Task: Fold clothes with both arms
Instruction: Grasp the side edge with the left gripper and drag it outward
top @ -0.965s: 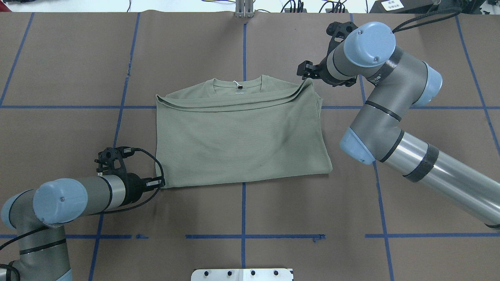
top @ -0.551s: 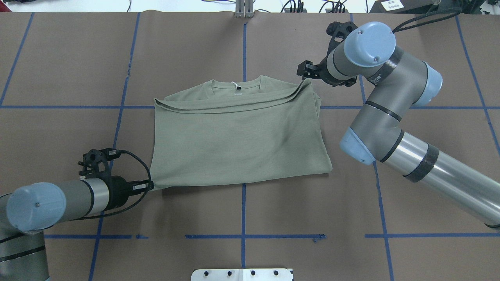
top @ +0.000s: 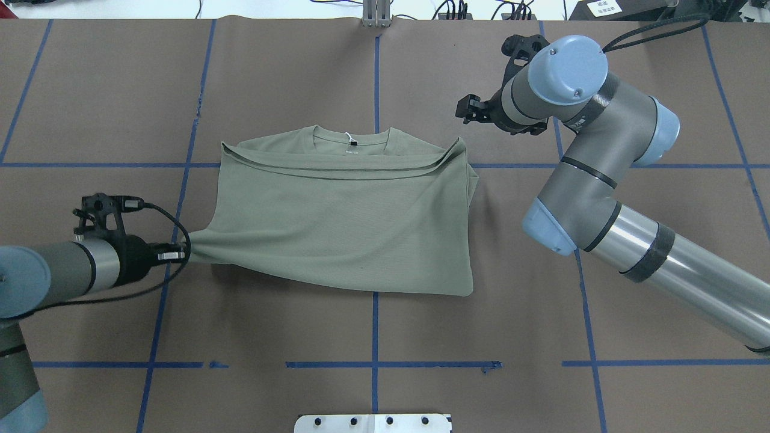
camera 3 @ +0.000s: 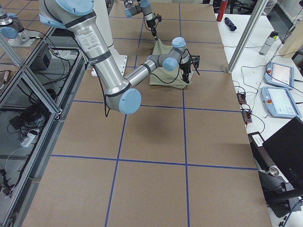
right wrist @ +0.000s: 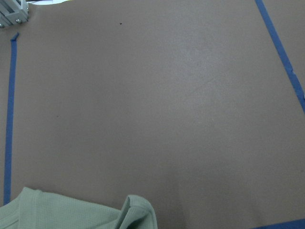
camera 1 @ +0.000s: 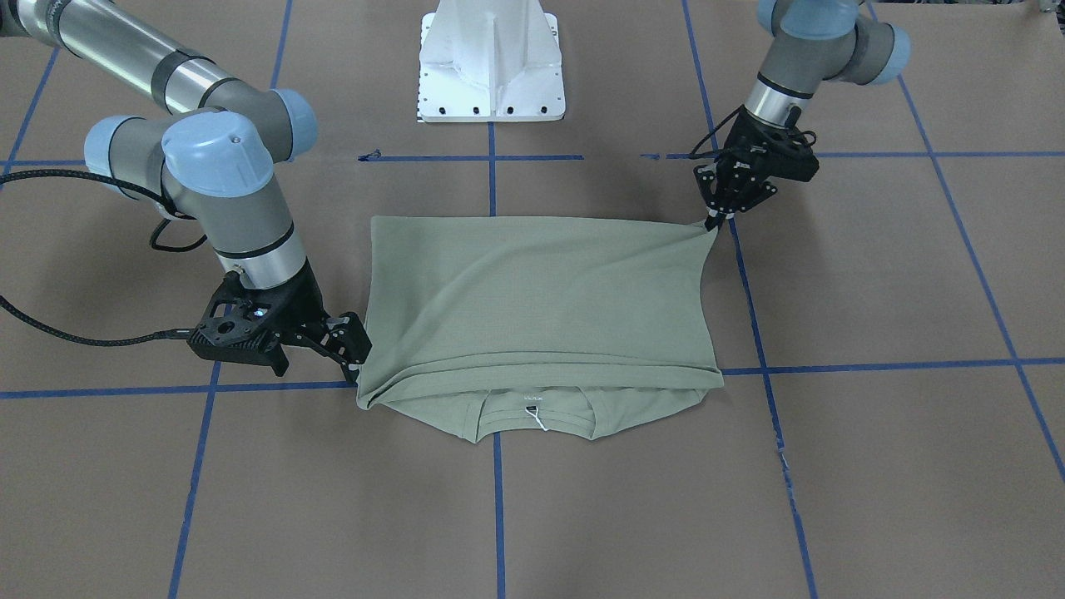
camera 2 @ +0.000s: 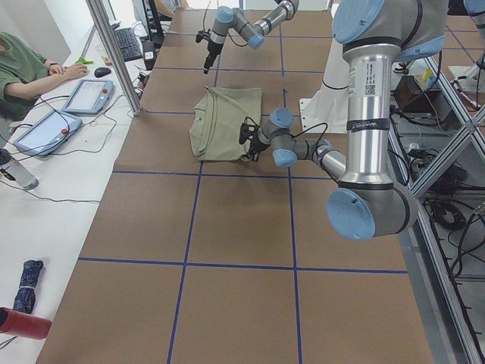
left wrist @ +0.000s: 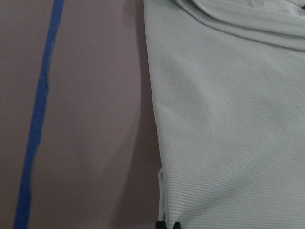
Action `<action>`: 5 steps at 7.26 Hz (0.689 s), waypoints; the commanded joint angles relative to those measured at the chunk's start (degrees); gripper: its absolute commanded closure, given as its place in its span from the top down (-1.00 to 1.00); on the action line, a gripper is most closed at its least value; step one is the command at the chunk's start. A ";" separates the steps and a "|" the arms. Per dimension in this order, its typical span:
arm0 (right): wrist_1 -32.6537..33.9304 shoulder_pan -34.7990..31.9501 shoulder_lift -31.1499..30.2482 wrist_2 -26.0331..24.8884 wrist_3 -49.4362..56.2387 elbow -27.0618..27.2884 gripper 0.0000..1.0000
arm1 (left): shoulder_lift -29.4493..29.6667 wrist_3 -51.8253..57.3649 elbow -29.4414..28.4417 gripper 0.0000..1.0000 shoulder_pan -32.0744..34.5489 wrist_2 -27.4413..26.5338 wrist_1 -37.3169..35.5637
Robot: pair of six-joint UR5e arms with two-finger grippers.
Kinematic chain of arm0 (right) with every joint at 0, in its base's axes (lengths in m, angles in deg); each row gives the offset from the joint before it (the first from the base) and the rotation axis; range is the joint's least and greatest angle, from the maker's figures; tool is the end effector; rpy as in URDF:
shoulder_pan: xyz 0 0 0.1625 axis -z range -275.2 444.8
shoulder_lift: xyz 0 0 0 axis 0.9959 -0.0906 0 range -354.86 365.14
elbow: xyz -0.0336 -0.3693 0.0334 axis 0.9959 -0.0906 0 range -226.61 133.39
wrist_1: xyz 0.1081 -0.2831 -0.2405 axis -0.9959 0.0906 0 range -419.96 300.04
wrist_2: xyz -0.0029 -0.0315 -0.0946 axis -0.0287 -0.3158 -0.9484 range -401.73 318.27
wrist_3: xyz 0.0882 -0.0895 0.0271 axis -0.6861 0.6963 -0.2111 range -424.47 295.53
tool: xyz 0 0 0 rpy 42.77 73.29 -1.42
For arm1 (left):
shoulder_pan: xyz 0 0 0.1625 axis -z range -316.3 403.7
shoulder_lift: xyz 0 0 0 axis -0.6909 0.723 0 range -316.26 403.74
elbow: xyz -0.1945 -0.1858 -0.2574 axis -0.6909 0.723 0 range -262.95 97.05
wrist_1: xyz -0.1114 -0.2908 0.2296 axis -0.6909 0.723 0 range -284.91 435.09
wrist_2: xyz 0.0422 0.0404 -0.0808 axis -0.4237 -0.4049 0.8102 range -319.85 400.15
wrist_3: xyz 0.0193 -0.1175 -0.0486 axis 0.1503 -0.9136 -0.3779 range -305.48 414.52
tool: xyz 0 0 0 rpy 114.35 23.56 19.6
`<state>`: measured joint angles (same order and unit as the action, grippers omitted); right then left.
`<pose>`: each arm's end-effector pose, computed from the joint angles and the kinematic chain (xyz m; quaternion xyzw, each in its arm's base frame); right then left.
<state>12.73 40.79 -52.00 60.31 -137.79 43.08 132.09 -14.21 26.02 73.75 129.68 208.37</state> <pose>-0.4068 -0.5411 0.2846 0.1297 -0.4098 0.1701 0.8867 0.3630 -0.3651 0.4028 0.2217 0.4532 -0.0681 0.8607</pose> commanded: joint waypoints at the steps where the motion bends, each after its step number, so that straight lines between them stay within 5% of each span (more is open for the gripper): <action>1: 0.00 0.68 0.01 -0.09 -0.95 0.65 1.00 | 11.85 13.74 -15.35 -1.00 12.87 0.21 -0.04; 4: 0.00 1.56 0.10 -0.26 -2.09 1.18 1.00 | 38.13 24.21 -49.61 -1.00 22.21 0.03 0.66; 5: 0.00 1.65 0.01 -0.35 -2.61 1.88 1.00 | 42.12 28.52 -55.47 -1.00 24.24 0.03 0.84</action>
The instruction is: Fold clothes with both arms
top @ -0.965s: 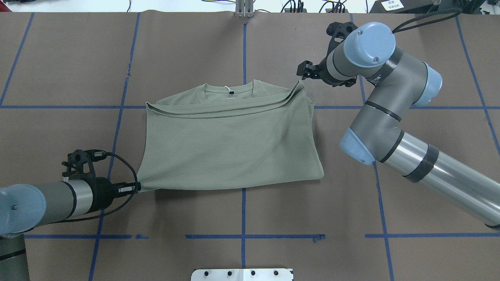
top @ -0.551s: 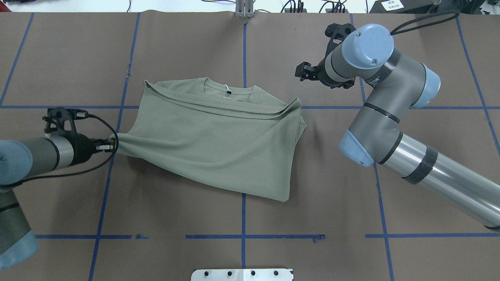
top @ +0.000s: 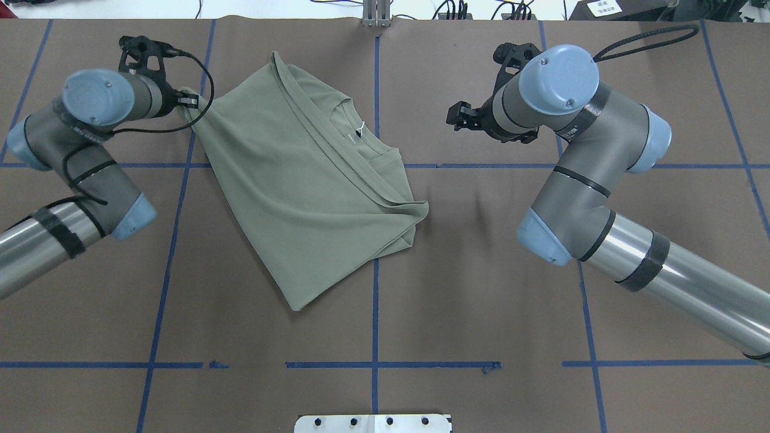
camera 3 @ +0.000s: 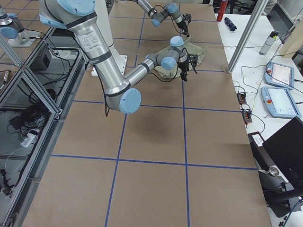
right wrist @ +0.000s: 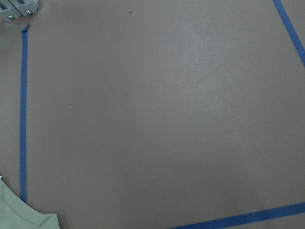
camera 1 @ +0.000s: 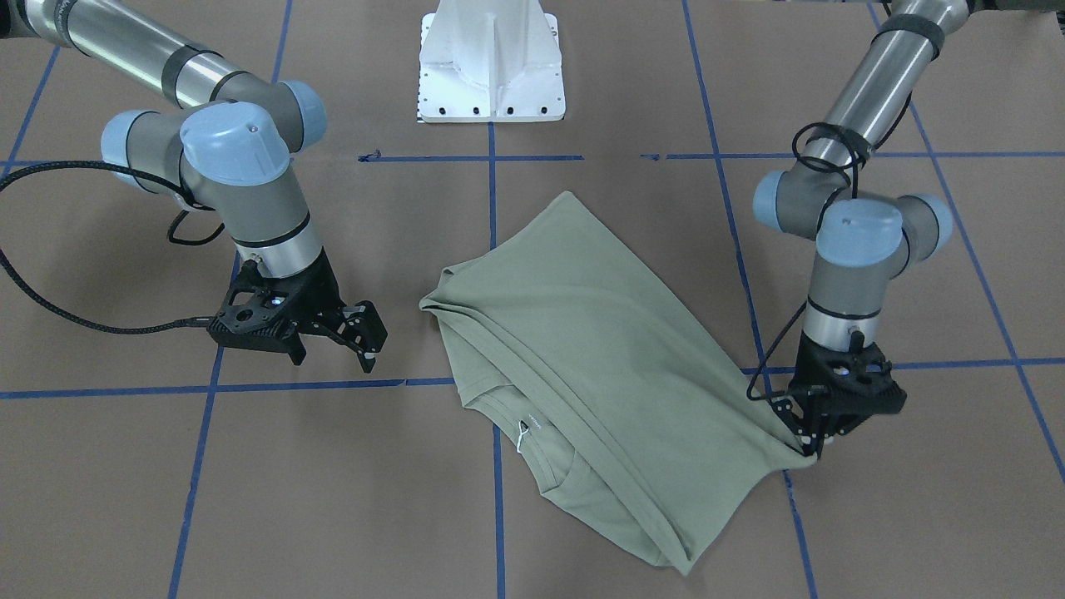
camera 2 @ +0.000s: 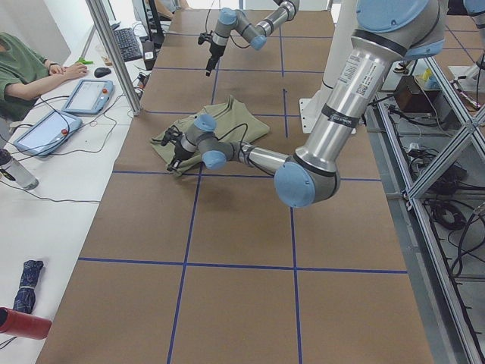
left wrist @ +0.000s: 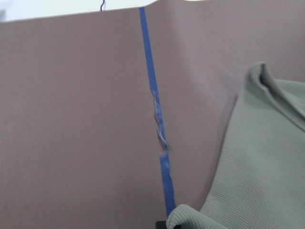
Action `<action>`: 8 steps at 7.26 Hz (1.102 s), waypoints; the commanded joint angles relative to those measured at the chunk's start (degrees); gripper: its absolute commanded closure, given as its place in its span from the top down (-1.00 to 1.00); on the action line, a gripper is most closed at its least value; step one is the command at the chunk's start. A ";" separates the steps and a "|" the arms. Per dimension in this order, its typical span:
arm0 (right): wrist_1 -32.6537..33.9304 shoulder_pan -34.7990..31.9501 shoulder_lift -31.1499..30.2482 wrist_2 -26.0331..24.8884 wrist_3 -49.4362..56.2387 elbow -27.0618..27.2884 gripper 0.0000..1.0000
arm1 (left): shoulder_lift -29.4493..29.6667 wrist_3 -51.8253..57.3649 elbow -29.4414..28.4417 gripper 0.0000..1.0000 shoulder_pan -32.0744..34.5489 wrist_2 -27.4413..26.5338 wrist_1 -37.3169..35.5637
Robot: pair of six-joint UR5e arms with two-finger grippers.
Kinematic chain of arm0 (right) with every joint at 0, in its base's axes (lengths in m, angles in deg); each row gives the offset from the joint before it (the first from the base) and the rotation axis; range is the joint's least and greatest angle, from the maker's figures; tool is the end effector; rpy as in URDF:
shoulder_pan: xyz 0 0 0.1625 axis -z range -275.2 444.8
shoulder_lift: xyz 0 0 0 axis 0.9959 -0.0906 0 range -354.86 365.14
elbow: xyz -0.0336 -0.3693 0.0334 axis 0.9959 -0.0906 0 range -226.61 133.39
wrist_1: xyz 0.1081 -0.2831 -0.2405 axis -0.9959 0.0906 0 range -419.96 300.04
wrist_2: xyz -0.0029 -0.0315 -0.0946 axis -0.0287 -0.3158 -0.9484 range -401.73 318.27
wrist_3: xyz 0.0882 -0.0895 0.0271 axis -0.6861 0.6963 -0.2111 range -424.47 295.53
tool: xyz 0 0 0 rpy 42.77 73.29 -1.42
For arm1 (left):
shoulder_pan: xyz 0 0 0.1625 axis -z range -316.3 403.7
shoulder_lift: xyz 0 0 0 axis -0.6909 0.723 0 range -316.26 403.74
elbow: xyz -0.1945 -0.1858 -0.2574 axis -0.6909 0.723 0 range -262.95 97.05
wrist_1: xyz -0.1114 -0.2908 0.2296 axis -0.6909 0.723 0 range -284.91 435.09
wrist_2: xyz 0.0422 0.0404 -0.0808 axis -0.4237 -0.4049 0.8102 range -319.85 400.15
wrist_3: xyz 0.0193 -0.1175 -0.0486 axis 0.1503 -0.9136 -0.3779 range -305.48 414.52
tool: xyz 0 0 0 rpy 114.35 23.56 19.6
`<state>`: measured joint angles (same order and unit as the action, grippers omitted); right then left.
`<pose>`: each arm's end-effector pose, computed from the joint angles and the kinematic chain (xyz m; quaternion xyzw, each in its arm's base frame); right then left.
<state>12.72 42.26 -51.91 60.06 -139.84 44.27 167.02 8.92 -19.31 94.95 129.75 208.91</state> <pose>-0.4174 -0.5283 0.2740 0.1241 -0.4214 0.1734 0.8814 0.3508 -0.6513 0.4342 0.3197 0.2853 -0.0554 0.9019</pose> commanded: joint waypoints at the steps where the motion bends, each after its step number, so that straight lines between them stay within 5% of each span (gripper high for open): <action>1: 0.00 0.36 -0.08 -0.10 -0.65 1.04 1.00 | 7.06 11.26 -10.46 -1.00 5.24 0.14 0.65; 2: 0.00 1.05 0.01 -0.19 -1.26 0.87 1.00 | 6.36 13.58 -10.47 -0.33 5.61 1.18 4.30; 3: 0.00 2.45 0.88 -0.45 -3.61 0.52 1.00 | 3.83 13.69 -9.25 0.99 5.71 6.24 8.78; 5: 0.26 4.48 6.82 -4.29 -12.72 -2.97 0.94 | -3.27 12.03 0.28 1.00 7.11 16.71 12.51; 7: -4.44 6.59 18.86 -7.47 -19.35 -19.44 0.75 | -10.32 8.69 10.42 1.00 6.85 18.49 12.34; 8: -8.22 7.64 22.30 -9.66 -19.63 -26.48 0.74 | -10.78 8.07 10.97 1.00 6.85 20.25 12.51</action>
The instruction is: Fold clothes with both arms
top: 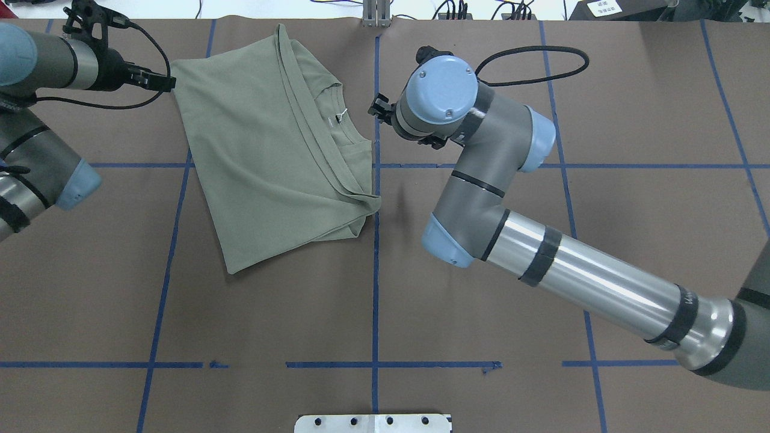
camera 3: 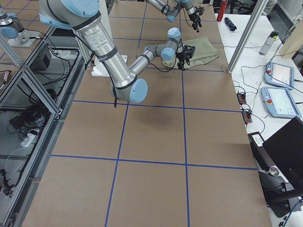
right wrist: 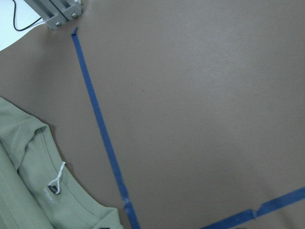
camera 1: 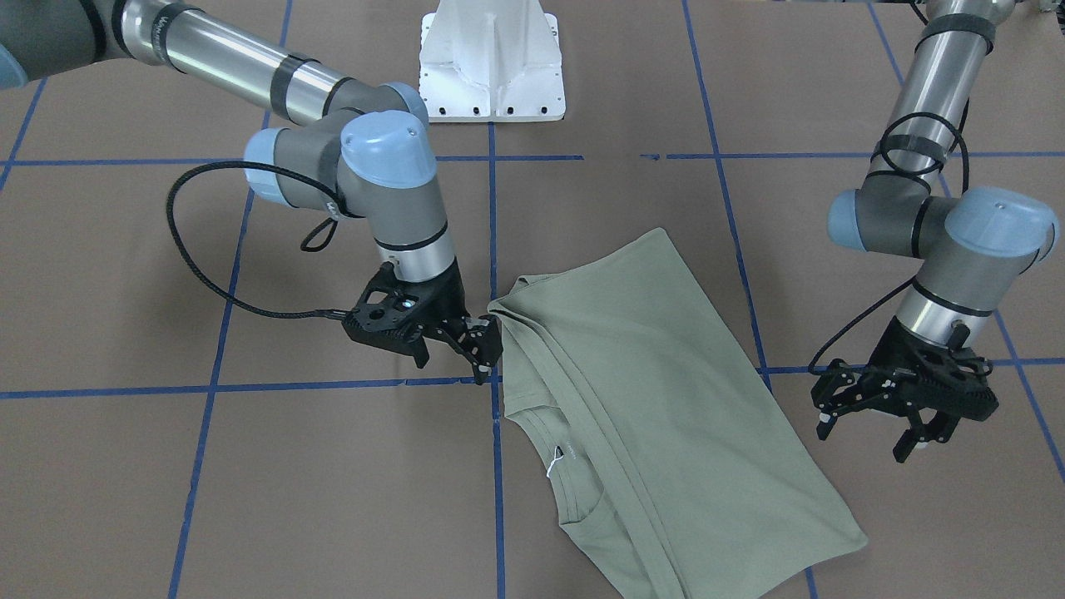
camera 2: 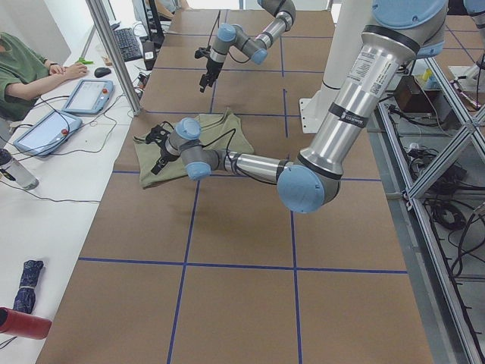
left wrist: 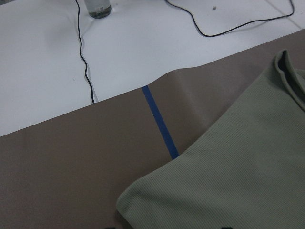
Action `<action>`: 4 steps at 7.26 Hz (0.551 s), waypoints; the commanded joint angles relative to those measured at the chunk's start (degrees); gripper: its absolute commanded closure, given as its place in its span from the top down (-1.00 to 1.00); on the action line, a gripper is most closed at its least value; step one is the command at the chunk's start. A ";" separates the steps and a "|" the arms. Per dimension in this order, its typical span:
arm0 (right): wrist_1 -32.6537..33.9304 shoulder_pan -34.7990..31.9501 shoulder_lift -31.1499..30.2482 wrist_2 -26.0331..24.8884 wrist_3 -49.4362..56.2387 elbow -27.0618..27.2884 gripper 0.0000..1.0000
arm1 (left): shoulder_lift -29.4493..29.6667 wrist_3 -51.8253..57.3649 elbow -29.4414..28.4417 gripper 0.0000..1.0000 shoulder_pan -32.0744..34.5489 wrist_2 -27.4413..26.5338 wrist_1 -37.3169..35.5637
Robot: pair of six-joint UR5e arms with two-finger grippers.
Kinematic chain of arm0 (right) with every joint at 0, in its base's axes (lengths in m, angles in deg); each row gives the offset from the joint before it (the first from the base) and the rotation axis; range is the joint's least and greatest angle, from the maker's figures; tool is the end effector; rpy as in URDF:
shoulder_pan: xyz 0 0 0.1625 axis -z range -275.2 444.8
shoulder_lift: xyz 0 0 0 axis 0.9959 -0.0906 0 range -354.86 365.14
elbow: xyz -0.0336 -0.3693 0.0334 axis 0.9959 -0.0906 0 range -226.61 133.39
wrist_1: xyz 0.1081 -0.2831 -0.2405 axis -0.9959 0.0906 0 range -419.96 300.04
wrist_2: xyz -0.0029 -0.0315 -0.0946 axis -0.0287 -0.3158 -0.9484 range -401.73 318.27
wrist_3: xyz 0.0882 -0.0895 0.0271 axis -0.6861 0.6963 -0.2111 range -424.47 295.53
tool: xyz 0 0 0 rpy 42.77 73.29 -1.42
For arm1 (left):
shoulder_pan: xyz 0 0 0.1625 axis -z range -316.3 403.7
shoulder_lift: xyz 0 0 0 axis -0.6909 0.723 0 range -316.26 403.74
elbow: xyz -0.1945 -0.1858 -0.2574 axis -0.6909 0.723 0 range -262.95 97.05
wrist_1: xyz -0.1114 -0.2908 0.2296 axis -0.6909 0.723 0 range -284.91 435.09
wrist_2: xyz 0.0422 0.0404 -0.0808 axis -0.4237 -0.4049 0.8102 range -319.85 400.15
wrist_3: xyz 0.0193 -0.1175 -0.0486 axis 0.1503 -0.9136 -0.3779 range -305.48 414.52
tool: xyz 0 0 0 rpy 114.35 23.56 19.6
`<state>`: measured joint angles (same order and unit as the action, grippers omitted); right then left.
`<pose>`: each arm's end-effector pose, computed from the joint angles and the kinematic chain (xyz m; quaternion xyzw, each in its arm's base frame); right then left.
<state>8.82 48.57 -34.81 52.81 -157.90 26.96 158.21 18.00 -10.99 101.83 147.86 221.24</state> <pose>-0.5323 -0.5426 0.1927 0.0962 -0.4514 0.2838 0.8405 0.2737 -0.6185 0.4286 0.3506 0.3972 0.0457 0.8469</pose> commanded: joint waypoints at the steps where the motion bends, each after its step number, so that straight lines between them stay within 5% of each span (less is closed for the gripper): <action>1: -4.36 2.39 8.45 -3.65 -1.57 -13.68 0.74 | -1.97 -3.54 2.75 1.00 -0.21 2.33 0.19; 4: -4.36 5.11 12.26 -8.14 -1.05 -20.57 0.73 | -1.97 -4.00 2.93 1.00 -0.39 2.34 0.28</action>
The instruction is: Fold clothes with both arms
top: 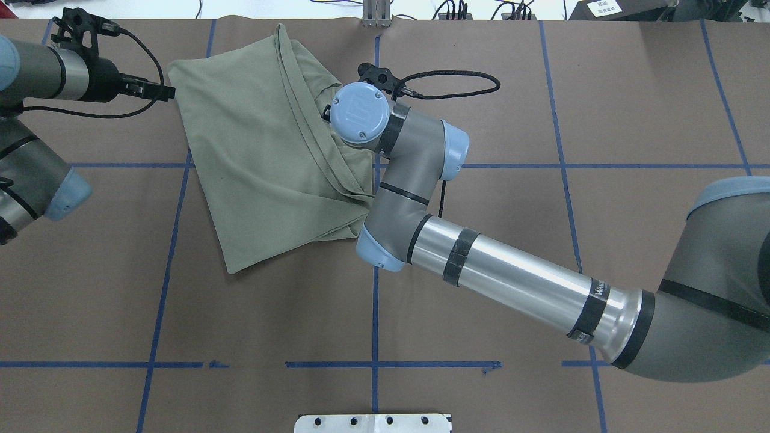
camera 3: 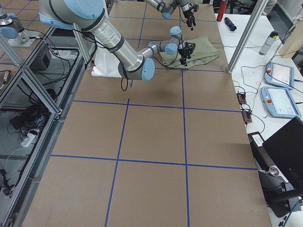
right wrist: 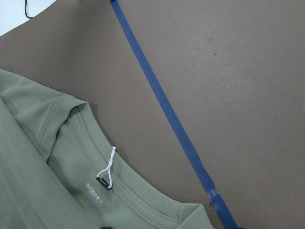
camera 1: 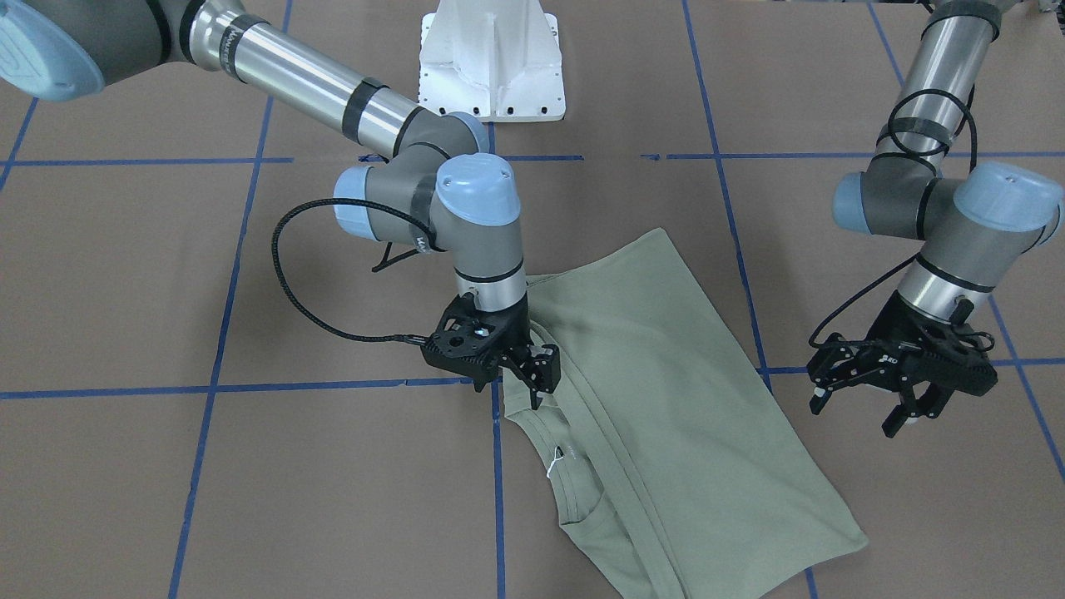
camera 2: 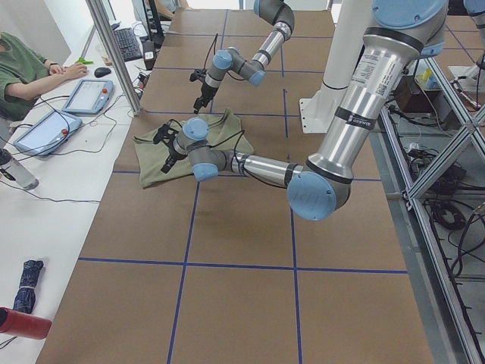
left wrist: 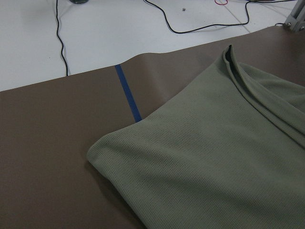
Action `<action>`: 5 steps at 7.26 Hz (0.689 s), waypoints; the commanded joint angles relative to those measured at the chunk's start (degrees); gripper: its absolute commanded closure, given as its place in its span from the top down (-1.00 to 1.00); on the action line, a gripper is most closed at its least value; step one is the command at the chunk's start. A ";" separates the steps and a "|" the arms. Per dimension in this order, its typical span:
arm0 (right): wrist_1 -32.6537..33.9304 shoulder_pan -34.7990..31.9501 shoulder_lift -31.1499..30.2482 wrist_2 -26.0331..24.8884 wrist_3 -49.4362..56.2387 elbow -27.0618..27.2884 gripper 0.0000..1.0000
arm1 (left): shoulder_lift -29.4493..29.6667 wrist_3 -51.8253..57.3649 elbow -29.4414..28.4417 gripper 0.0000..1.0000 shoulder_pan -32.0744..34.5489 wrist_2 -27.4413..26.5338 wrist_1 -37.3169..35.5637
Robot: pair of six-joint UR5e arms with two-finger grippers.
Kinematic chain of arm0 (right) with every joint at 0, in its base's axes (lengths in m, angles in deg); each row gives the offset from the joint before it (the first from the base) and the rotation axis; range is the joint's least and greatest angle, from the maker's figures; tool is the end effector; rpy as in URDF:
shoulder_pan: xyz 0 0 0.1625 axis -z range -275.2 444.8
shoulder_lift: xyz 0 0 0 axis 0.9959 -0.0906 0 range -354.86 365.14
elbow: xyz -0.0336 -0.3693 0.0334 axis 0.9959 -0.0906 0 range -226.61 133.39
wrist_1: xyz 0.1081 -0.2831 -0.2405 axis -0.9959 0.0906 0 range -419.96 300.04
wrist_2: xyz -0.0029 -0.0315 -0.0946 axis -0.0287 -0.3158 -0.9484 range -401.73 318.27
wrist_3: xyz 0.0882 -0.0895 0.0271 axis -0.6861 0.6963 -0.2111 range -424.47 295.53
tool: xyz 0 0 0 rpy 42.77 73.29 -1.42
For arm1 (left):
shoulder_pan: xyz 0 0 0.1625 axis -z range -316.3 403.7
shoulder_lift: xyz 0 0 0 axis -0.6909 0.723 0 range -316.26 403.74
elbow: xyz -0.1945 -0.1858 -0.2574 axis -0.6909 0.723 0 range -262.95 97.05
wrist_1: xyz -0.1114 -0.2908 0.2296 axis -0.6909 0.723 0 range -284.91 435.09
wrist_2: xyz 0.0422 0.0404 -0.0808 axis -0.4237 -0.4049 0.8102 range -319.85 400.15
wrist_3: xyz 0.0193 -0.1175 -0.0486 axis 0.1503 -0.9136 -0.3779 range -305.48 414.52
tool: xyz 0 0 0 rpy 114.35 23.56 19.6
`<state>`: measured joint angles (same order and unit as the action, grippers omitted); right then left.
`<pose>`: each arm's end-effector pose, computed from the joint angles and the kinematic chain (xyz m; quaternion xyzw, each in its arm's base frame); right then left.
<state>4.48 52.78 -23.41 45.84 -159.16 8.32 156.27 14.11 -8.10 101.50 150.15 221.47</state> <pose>-0.6175 -0.5498 0.1797 0.1220 -0.4209 0.2919 0.8501 0.2737 -0.6021 0.4238 0.3319 0.4268 0.0316 0.8407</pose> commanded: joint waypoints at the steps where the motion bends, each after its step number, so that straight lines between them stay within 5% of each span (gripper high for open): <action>1: 0.07 1.17 0.78 -1.52 1.69 -2.55 0.61 | -0.03 -0.11 -0.13 1.00 -0.06 0.04 0.05; 4: 0.42 1.26 0.34 -1.52 5.56 -2.64 0.50 | -0.03 -0.20 -0.31 1.00 -0.14 0.04 0.05; 5: 0.51 1.35 0.34 -1.52 5.49 -2.64 0.30 | -0.03 -0.20 -0.31 1.00 -0.14 0.04 0.05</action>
<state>4.87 54.06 -23.02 44.33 -154.21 5.71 156.24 13.92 -8.37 101.36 150.19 221.52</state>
